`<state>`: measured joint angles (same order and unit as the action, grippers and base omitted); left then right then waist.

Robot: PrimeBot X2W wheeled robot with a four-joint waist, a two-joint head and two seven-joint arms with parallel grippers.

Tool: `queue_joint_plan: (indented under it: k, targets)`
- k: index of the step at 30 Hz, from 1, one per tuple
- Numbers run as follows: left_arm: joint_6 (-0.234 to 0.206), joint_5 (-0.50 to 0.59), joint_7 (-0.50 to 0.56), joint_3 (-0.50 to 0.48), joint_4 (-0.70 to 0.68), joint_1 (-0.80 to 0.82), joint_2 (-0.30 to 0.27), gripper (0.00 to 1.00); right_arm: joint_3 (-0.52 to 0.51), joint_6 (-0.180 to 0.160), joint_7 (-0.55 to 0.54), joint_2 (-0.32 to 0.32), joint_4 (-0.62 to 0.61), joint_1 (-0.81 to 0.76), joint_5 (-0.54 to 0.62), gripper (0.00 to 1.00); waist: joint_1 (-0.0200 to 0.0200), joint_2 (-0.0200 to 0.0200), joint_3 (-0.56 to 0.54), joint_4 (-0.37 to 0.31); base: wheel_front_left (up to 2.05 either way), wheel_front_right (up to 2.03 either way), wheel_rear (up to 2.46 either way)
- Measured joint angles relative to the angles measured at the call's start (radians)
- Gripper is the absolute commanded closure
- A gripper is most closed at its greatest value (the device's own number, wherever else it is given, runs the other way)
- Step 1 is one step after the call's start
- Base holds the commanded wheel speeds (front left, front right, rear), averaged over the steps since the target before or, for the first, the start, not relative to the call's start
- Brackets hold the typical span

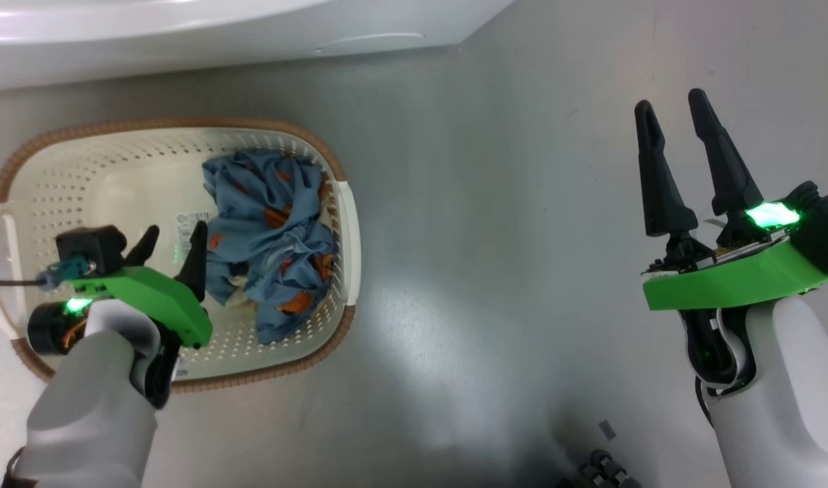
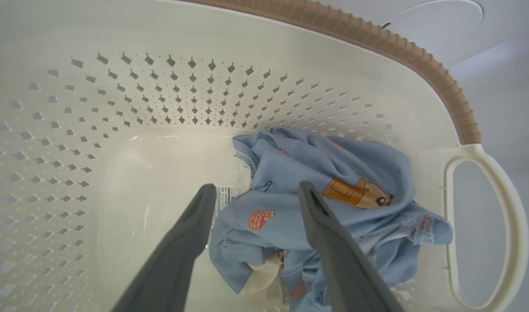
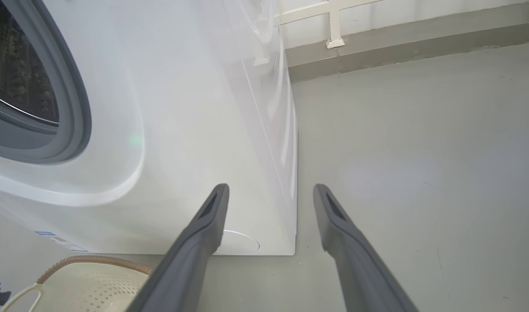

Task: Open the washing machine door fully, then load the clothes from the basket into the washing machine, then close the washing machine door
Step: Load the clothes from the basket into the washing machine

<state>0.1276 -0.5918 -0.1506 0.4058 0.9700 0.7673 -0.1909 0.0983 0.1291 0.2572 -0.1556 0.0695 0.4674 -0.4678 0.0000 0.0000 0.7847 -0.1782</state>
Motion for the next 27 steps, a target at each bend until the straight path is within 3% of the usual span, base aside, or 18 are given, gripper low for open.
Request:
queue_joint_plan:
  k: [13, 27]
  targets:
    - [0.0, -0.142, 0.063, 0.114, 0.131, 0.088, -0.027, 0.0, 0.008, 0.0, 0.0, 0.005, -0.012, 0.01, 0.004, 0.0, 0.0, 0.0, 0.069, -0.033, 0.0, 0.0, 0.0]
    - [0.0, -0.235, 0.142, 0.251, 0.145, 0.15, -0.038, 0.0, 0.002, 0.0, 0.0, 0.009, -0.029, 0.011, 0.007, 0.0, 0.0, 0.0, 0.135, -0.054, 0.0, 0.0, 0.0]
